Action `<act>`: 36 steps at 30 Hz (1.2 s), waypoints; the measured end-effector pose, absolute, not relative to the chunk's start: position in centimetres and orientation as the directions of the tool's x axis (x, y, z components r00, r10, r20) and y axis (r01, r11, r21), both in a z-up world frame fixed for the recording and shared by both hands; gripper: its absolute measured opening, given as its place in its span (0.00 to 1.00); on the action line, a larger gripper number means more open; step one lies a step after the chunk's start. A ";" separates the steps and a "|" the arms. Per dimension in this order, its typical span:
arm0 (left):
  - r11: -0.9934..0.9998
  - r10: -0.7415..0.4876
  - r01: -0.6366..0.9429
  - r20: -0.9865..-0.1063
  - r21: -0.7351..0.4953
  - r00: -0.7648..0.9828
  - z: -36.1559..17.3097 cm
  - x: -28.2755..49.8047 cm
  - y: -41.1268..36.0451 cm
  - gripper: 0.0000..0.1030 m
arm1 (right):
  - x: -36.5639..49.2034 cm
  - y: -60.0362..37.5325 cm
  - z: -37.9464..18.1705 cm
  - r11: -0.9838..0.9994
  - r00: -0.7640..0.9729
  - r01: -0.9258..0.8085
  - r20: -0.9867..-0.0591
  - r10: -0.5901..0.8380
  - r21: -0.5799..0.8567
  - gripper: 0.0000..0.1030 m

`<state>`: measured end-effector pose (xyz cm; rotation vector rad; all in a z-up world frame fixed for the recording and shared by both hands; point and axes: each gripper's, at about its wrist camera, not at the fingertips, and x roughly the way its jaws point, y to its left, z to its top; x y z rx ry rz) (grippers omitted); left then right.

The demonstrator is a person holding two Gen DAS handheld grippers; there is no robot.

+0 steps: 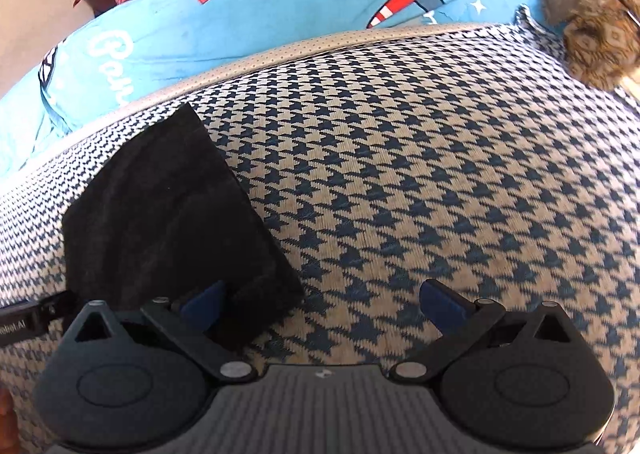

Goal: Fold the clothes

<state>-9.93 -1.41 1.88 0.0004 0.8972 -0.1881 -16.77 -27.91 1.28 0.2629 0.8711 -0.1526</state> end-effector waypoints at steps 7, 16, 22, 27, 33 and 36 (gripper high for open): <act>0.983 -0.158 0.170 -0.786 -0.068 0.598 1.8 -12.2 -1.1 1.00 | -19.5 -26.4 1.2 0.958 0.639 0.223 -0.769 -0.007 0.177 1.00; 0.981 -0.143 0.190 -0.798 -0.036 0.585 1.3 -14.7 -1.3 1.00 | -22.3 -24.6 0.7 0.970 0.645 0.200 -0.764 -0.027 0.135 1.00; 0.978 -0.129 0.210 -0.800 -0.004 0.586 0.9 -16.2 -1.7 1.00 | -23.5 -22.8 0.0 0.986 0.628 0.164 -0.774 -0.079 0.032 1.00; 0.975 -0.126 0.222 -0.797 0.011 0.590 0.9 -17.3 -1.8 1.00 | -24.4 -21.9 -0.3 0.984 0.619 0.178 -0.778 -0.104 0.010 1.00; 0.974 -0.123 0.227 -0.799 0.018 0.589 0.9 -17.9 -1.8 1.00 | -25.1 -21.7 -0.4 0.987 0.621 0.158 -0.777 -0.103 -0.005 1.00; 0.973 -0.124 0.229 -0.799 0.018 0.589 0.8 -18.0 -1.7 1.00 | -25.4 -21.5 -0.5 0.989 0.624 0.149 -0.774 -0.104 -0.012 1.00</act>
